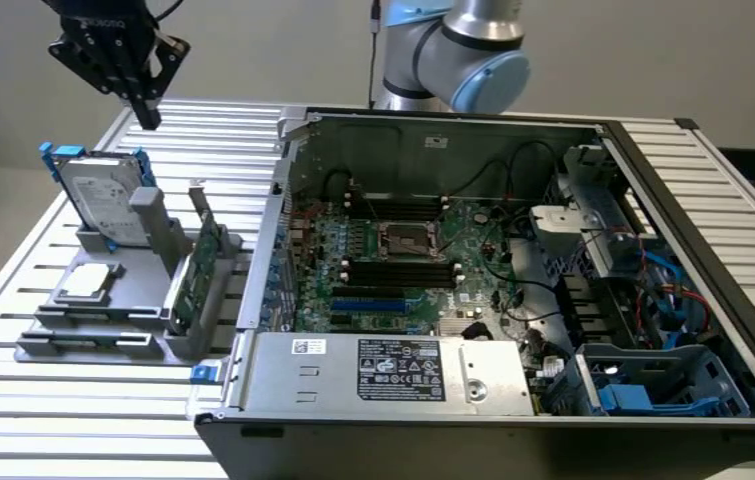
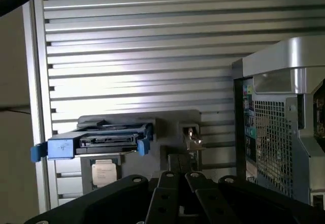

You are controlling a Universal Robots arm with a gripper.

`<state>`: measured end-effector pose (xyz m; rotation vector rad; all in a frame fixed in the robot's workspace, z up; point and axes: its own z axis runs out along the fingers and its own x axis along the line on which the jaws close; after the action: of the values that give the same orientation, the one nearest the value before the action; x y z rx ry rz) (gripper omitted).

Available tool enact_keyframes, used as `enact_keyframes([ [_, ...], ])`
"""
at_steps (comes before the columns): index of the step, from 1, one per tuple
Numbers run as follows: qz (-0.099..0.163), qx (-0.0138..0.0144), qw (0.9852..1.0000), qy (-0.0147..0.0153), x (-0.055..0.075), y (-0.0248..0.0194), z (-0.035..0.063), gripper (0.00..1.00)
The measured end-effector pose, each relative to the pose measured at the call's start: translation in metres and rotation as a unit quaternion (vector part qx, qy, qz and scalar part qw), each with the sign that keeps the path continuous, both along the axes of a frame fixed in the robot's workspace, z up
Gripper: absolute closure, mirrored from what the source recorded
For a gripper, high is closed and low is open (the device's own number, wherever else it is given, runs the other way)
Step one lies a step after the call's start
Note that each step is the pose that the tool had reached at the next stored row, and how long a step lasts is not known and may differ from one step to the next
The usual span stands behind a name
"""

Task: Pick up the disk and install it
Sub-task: 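Reach for the disk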

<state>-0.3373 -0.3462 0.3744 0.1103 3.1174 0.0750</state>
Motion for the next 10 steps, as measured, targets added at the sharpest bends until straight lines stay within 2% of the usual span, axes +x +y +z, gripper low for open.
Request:
enact_keyframes([
  [10, 0.0, 0.0, 1.0, 0.0, -0.045, 0.0067, -0.0058, 0.89],
])
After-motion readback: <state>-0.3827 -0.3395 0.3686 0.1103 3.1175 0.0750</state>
